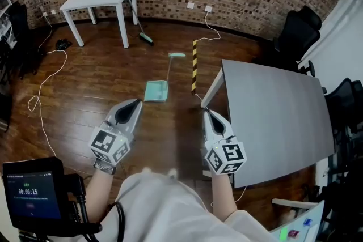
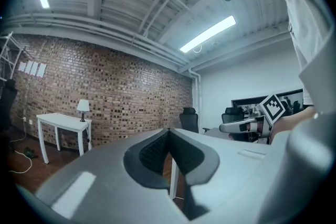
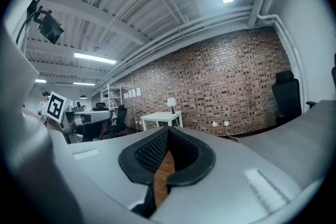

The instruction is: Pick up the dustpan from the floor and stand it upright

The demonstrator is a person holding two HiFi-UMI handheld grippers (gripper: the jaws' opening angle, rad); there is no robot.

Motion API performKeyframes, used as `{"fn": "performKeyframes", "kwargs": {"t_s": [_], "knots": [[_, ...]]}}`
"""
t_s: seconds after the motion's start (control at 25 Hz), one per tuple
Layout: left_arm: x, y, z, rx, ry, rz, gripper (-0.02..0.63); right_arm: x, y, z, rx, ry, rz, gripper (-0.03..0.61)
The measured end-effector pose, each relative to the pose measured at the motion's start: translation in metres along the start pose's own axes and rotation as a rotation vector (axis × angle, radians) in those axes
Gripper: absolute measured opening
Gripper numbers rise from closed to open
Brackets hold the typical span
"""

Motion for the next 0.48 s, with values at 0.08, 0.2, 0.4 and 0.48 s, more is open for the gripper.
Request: {"fn": "performKeyframes", "kwargs": {"t_s": [0.08, 0.2, 0.4, 0.48], "knots": [[0.002, 0.0, -0.001, 0.001, 0.001, 0.003, 0.0, 0.001, 0.0, 0.0, -0.004, 0.019, 0.003, 0.012], [0.004, -0.001, -0.002, 0.001, -0.001, 0.005, 0.0, 0.002, 0.0, -0.001, -0.005, 0.025, 0.007, 0.012], [0.0, 0.001, 0.019, 0.014, 0.0, 0.003, 0.0, -0.004, -0.02, 0.016, 0.004, 0.019, 0.008, 0.012], [0.001, 0.004, 0.021, 0.015, 0.0, 0.003, 0.0, -0.004, -0.024, 0.02, 0.001, 0.02, 0.005, 0.012]]}}
Point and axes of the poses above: the fingertips, and each gripper's own axes: y backward along the fingers, z to its left, x out of its underside, the point moved 6 cm from there along y, backward along the fingers, and after that the axes turned 12 degrees about x, right-handed, at the moved point
